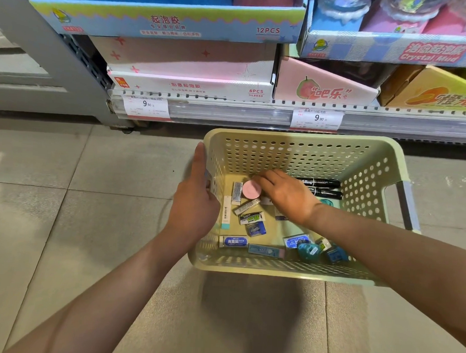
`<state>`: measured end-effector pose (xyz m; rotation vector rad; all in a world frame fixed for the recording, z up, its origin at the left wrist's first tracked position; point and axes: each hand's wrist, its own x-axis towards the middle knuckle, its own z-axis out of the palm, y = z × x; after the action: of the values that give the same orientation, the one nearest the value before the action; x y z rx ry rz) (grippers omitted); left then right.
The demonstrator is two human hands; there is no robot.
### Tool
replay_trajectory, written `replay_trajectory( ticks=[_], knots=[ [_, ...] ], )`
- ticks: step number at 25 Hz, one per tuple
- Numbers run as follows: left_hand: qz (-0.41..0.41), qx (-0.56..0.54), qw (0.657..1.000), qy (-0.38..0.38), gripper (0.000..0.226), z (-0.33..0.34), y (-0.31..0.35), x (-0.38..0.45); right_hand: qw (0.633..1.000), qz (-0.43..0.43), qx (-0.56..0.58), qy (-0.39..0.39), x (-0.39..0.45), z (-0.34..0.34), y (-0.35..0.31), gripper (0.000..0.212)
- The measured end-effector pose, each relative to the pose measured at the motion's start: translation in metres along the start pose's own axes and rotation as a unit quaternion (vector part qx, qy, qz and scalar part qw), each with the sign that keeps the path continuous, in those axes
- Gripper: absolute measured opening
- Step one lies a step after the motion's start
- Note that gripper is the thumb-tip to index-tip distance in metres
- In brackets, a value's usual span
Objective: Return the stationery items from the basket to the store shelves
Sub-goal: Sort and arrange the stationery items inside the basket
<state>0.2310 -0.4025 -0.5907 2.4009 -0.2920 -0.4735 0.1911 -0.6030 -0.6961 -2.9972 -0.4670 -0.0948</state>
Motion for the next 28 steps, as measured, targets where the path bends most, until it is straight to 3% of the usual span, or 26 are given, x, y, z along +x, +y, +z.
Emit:
replay_trajectory(
  ticks=[6, 11, 15, 19, 22, 28],
  knots=[
    [0.004, 0.000, 1.000, -0.001, 0.077, 0.002, 0.000, 0.001, 0.999, 0.022, -0.025, 0.042, 0.011, 0.002, 0.003, 0.054],
    [0.007, 0.003, 1.000, -0.002, 0.077, 0.001, -0.001, 0.001, 0.995, 0.018, -0.058, 0.075, 0.011, 0.003, -0.001, 0.032],
    [0.008, -0.002, 1.000, 0.000, 0.077, 0.000, 0.001, 0.000, 0.996, 0.014, -0.067, 0.053, 0.008, 0.001, 0.001, 0.054],
    [0.002, 0.001, 1.000, 0.002, 0.079, 0.001, 0.000, 0.000, 0.996, -0.037, -0.055, 0.059, 0.005, -0.008, 0.001, 0.060],
    [-0.005, 0.006, 1.000, 0.000, 0.079, 0.002, 0.000, 0.001, 0.993, -0.084, -0.064, 0.057, 0.007, -0.002, -0.002, 0.049],
    [-0.001, 0.001, 1.000, -0.002, 0.078, -0.001, 0.003, -0.001, 0.994, -0.055, -0.083, 0.049, 0.015, 0.007, -0.009, 0.031]
  ],
)
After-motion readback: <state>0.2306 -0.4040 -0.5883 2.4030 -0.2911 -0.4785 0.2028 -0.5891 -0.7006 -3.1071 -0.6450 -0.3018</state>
